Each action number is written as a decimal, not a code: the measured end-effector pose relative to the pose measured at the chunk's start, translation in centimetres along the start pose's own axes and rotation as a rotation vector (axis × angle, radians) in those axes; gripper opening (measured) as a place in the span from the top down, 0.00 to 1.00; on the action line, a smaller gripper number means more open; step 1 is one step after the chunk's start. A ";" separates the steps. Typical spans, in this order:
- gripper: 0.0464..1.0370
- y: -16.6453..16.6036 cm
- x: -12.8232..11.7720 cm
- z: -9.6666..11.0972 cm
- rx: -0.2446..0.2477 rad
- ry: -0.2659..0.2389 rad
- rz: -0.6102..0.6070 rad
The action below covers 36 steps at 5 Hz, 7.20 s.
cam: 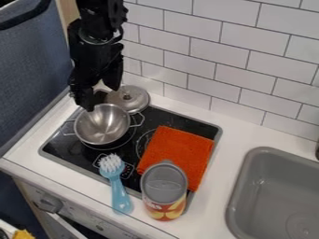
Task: Move the cover to the right stove
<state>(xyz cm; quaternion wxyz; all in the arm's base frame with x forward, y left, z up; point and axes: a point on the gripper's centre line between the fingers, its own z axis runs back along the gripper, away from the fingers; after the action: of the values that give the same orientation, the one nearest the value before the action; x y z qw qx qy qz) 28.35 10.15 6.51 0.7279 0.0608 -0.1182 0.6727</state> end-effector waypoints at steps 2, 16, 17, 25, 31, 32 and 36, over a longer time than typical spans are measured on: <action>0.04 -1.7 0.0 -1.7 0.061 0.027 0.041; 0.09 -11.5 2.2 -12.9 0.178 0.096 1.033; 0.36 -11.5 2.2 -12.9 0.174 0.095 1.043; 0.76 -8.9 -5.2 -3.5 0.110 0.329 0.775; 0.76 -3.7 -11.5 -5.6 0.077 0.234 0.598; 0.76 -3.8 -12.0 -6.8 0.091 0.206 0.594; 0.02 -4.0 -12.1 -6.0 0.083 0.224 0.579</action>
<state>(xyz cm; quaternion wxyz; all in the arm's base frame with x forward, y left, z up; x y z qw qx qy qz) 32.07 -0.35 -2.10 0.5115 -0.0202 -0.0221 0.8588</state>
